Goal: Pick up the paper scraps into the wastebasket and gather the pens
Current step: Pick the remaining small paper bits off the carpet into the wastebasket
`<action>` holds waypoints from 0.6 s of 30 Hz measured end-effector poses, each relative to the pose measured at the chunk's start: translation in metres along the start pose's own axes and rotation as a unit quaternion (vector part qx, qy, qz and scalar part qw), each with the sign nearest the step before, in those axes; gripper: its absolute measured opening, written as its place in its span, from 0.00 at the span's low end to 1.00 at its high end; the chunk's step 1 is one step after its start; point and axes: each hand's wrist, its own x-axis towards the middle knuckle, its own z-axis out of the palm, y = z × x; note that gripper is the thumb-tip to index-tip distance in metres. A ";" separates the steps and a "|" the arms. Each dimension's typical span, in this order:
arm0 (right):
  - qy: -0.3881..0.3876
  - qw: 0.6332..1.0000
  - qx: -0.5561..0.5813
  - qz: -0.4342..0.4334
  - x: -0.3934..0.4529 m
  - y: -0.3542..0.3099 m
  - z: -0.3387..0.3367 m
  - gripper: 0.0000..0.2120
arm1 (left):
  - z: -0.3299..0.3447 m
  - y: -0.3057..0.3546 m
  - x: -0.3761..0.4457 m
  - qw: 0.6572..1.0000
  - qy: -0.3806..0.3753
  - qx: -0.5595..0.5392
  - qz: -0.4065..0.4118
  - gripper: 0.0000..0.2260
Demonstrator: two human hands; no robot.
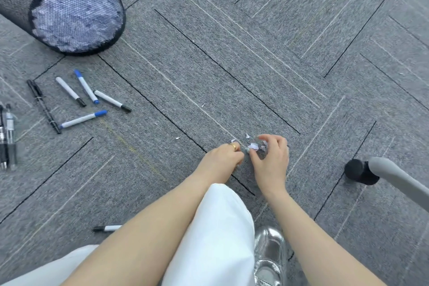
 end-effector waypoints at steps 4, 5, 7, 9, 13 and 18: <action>-0.013 0.998 0.013 0.064 0.003 0.007 -0.004 0.23 | -0.003 0.002 0.003 0.999 0.015 0.033 0.026 0.06; -0.019 0.998 0.011 0.063 0.003 0.008 -0.004 0.23 | -0.003 0.003 0.004 0.999 0.022 0.030 0.020 0.06; -0.027 0.999 0.008 0.046 0.002 0.009 -0.003 0.21 | -0.005 0.005 0.005 1.000 0.030 0.003 -0.001 0.06; -0.036 0.999 0.023 0.026 0.001 0.009 -0.003 0.18 | -0.004 0.006 0.005 0.998 0.038 -0.037 -0.023 0.08; -0.047 0.997 0.069 0.003 -0.001 0.006 -0.005 0.11 | -0.004 0.005 0.008 0.979 0.089 -0.149 -0.111 0.14; -0.077 0.996 0.030 -0.031 0.004 0.012 -0.010 0.06 | -0.007 0.004 0.013 0.974 0.125 -0.141 -0.126 0.07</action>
